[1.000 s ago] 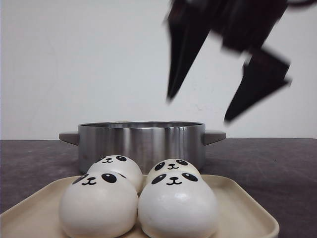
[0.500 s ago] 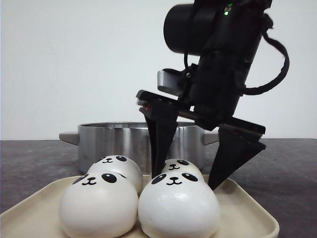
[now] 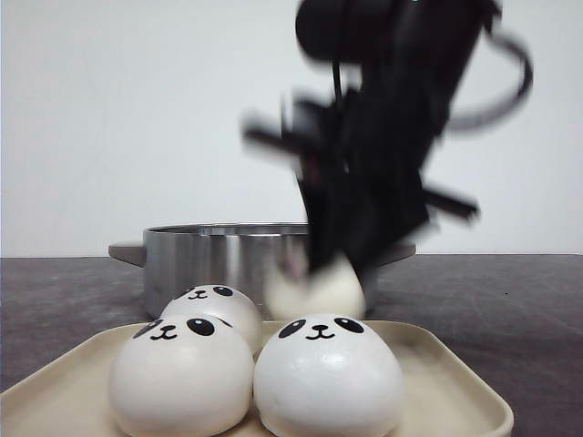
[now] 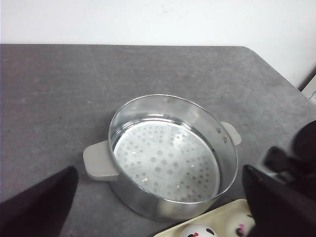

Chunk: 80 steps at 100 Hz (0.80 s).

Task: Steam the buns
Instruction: 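Lift the bun with the right gripper, lower into the steamer, release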

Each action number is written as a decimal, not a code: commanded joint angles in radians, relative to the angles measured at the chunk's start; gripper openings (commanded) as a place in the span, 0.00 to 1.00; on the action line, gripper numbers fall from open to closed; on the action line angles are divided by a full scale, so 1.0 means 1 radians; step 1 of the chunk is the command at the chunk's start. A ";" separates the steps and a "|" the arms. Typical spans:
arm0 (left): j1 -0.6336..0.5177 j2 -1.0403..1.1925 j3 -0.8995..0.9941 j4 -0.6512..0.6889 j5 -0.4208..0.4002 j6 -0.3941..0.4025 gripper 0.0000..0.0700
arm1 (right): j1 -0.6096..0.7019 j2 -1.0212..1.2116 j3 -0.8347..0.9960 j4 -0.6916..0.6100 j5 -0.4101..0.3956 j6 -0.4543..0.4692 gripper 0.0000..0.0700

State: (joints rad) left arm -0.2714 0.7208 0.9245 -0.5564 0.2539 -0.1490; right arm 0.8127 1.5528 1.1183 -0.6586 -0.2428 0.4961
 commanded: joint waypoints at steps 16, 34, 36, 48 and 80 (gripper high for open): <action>-0.005 0.013 0.015 0.032 -0.002 -0.002 0.97 | 0.020 -0.102 0.309 -0.003 0.134 -0.112 0.01; -0.005 0.026 0.015 0.033 -0.002 -0.002 0.97 | -0.055 -0.031 0.454 0.054 0.198 -0.185 0.01; -0.005 0.027 0.015 0.033 -0.002 -0.002 0.97 | -0.064 -0.014 0.464 0.054 0.198 -0.190 0.01; -0.006 0.038 0.015 0.032 -0.002 -0.002 0.97 | -0.116 0.092 0.485 0.065 0.198 -0.209 0.01; -0.006 0.039 0.015 0.026 -0.002 -0.002 0.97 | -0.188 0.407 0.485 0.182 0.248 -0.208 0.01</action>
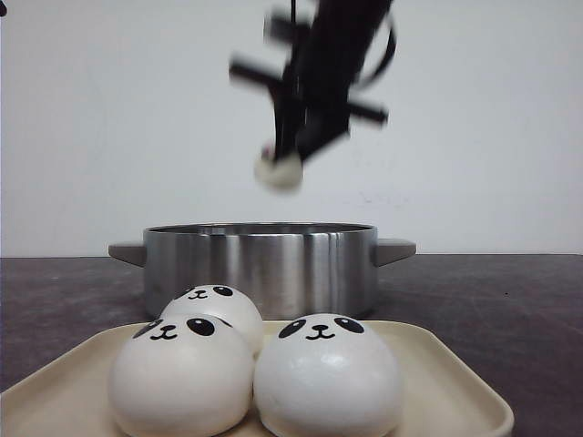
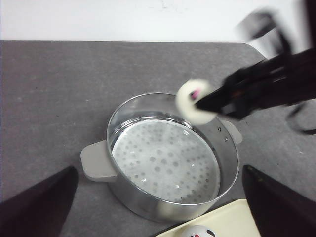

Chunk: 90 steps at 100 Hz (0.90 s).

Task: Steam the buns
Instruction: 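Lift the bun with the right gripper, lower into the steamer, release, then lower the left gripper onto the other farther panda bun and grasp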

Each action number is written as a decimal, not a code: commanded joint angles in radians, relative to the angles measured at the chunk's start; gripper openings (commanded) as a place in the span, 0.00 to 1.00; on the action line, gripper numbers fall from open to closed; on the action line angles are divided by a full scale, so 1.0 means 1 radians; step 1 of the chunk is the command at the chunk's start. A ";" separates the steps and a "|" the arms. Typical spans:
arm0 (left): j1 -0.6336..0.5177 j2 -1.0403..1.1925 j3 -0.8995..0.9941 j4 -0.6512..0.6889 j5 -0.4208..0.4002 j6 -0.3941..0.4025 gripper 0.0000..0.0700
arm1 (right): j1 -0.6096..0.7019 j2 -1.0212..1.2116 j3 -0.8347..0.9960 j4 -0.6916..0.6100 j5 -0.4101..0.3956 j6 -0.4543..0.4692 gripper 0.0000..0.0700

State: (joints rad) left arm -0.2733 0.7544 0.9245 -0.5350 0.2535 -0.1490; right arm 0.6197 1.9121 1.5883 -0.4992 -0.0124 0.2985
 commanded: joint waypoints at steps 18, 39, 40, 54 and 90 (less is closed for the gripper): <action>-0.004 0.006 0.015 -0.005 -0.002 -0.002 0.97 | -0.010 0.131 0.015 0.024 0.067 -0.011 0.01; -0.004 0.009 0.015 -0.023 -0.002 -0.001 0.97 | -0.020 0.142 0.015 0.035 0.082 -0.010 0.28; -0.004 0.010 0.015 -0.023 -0.002 -0.001 0.97 | -0.020 0.142 0.015 0.035 0.085 -0.010 0.30; -0.004 0.016 0.015 -0.023 -0.001 -0.002 0.97 | -0.025 0.142 0.015 0.015 0.092 -0.010 0.48; -0.006 0.035 0.015 -0.038 0.003 -0.055 0.96 | -0.040 0.124 0.055 -0.043 0.089 -0.011 0.45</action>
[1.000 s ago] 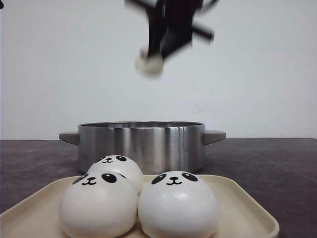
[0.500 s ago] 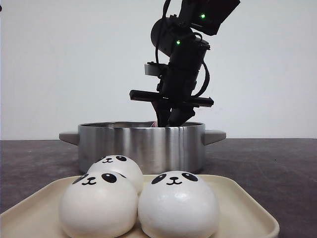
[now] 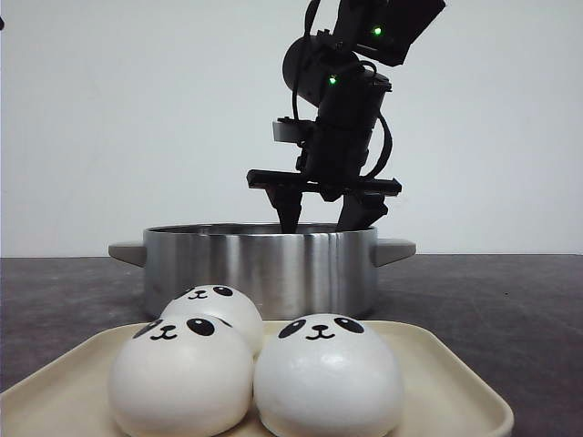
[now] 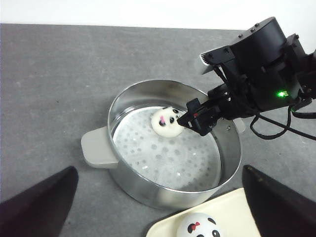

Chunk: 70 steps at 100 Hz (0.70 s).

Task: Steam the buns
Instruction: 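Lower the left gripper onto the other farther panda bun and grasp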

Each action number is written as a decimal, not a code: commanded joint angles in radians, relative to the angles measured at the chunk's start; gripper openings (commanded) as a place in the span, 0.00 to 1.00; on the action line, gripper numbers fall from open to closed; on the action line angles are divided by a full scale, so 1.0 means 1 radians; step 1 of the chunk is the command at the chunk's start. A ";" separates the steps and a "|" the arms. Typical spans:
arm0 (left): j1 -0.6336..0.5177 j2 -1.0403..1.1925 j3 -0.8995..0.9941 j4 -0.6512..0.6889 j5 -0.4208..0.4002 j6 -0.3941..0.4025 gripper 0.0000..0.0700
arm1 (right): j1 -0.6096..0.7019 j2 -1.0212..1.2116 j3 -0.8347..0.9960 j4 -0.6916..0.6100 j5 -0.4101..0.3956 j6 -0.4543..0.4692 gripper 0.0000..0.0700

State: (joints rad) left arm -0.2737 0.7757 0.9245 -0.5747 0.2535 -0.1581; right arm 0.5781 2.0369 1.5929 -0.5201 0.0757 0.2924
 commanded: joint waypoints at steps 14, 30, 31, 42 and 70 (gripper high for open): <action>-0.047 0.070 0.014 -0.008 0.043 -0.104 0.95 | 0.002 -0.075 0.122 -0.135 -0.010 -0.040 0.02; -0.180 0.218 0.014 -0.014 0.062 -0.154 0.95 | 0.039 -0.261 0.128 -0.139 -0.019 -0.054 0.02; -0.189 0.229 0.014 -0.014 0.061 -0.156 0.95 | 0.042 -0.275 0.128 -0.139 -0.019 -0.055 0.02; -0.275 0.351 0.014 -0.001 0.050 -0.164 0.94 | 0.080 -0.425 0.128 -0.140 -0.019 -0.065 0.02; -0.375 0.610 0.015 0.089 -0.006 -0.176 0.89 | 0.139 -0.702 0.128 -0.137 0.043 -0.065 0.02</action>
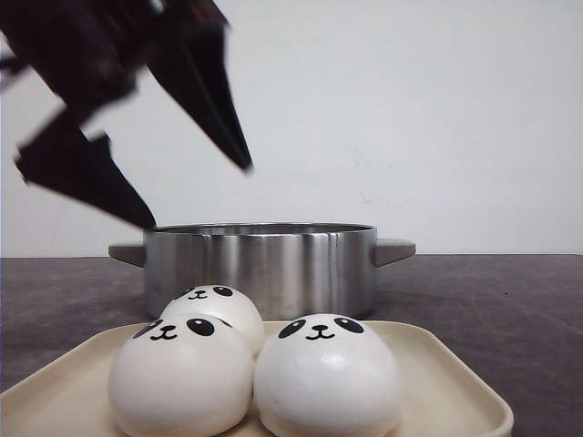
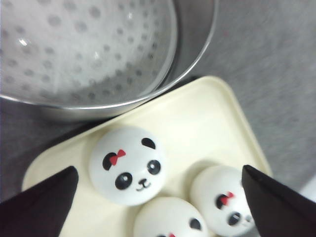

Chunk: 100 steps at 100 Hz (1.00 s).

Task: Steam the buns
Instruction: 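Lower the left gripper onto the other farther panda bun and grasp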

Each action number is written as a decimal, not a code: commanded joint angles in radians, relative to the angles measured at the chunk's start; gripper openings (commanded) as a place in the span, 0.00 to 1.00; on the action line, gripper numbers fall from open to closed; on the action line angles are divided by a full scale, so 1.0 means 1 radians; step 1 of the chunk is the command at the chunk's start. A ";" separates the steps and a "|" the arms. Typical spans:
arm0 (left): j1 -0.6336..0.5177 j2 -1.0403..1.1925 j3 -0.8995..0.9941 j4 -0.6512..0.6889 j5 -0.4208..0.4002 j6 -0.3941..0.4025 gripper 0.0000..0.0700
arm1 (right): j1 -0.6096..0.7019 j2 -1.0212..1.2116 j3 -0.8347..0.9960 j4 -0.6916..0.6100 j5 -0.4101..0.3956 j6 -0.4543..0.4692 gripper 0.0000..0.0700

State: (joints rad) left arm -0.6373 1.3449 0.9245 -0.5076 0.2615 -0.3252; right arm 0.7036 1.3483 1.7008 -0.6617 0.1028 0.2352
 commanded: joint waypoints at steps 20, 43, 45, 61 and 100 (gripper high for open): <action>-0.034 0.183 0.015 0.049 -0.029 -0.009 0.89 | 0.014 -0.097 0.020 -0.021 0.073 -0.008 0.02; -0.037 0.288 0.015 0.065 -0.030 -0.035 0.89 | 0.014 -0.113 0.020 -0.086 0.090 -0.007 0.02; -0.037 0.292 0.015 0.066 -0.032 -0.035 0.89 | 0.014 -0.113 0.020 -0.092 0.090 -0.007 0.02; -0.037 0.298 0.015 0.066 -0.063 -0.035 0.83 | 0.014 -0.113 0.020 -0.108 0.090 -0.003 0.02; -0.039 0.166 0.033 0.031 -0.063 -0.012 0.00 | 0.014 -0.113 0.020 -0.109 0.090 0.000 0.02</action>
State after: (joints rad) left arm -0.6659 1.5665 0.9340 -0.4839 0.2035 -0.3515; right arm 0.7071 1.2263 1.7008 -0.7765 0.1879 0.2352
